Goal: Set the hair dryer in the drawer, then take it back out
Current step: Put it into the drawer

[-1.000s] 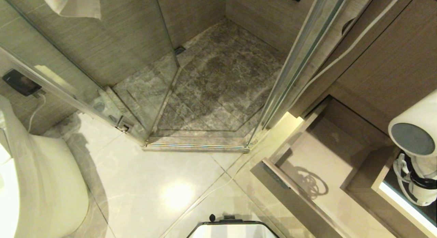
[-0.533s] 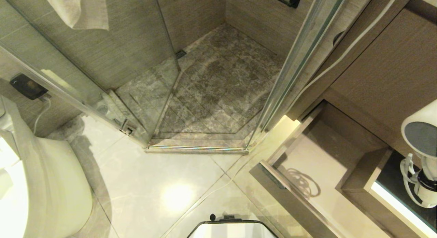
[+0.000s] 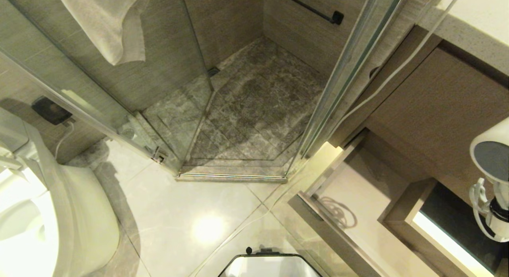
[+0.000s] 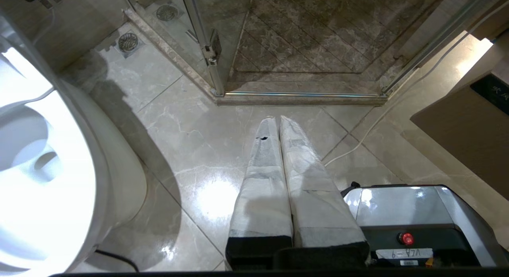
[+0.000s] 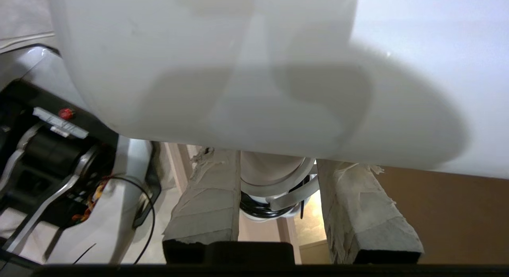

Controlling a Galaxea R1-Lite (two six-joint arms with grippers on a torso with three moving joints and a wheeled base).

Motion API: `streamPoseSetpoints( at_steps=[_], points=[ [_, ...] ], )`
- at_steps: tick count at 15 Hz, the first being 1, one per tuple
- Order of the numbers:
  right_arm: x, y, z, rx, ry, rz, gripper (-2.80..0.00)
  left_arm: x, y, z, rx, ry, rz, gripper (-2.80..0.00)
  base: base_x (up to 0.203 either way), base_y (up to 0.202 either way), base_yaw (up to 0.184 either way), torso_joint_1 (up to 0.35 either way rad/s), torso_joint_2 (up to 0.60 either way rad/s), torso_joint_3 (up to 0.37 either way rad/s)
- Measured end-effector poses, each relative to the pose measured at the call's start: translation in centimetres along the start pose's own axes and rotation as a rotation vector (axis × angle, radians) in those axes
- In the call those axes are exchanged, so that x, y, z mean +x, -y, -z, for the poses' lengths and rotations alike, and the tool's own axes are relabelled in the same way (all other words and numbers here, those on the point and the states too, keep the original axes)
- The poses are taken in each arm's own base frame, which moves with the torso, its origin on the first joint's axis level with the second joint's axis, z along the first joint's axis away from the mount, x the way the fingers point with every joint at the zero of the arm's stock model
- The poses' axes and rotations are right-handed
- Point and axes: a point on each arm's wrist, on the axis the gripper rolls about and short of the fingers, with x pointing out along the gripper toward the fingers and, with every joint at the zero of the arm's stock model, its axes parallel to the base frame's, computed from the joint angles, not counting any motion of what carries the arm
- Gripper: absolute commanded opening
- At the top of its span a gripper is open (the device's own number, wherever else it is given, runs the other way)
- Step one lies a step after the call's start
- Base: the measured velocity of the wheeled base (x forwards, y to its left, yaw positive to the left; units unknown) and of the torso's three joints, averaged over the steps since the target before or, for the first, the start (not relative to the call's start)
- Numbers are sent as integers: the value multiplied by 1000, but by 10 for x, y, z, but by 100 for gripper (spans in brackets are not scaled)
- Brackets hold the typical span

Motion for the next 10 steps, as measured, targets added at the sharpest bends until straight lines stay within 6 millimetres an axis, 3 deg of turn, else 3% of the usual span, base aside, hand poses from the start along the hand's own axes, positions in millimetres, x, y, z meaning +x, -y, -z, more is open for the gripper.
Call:
streamPoseSetpoints(
  at_steps=[10],
  points=[
    [0, 2, -3, -1, 7, 4, -280, 0, 0, 0, 0, 0, 1, -280, 0, 0, 0, 319, -552, -244]
  ],
)
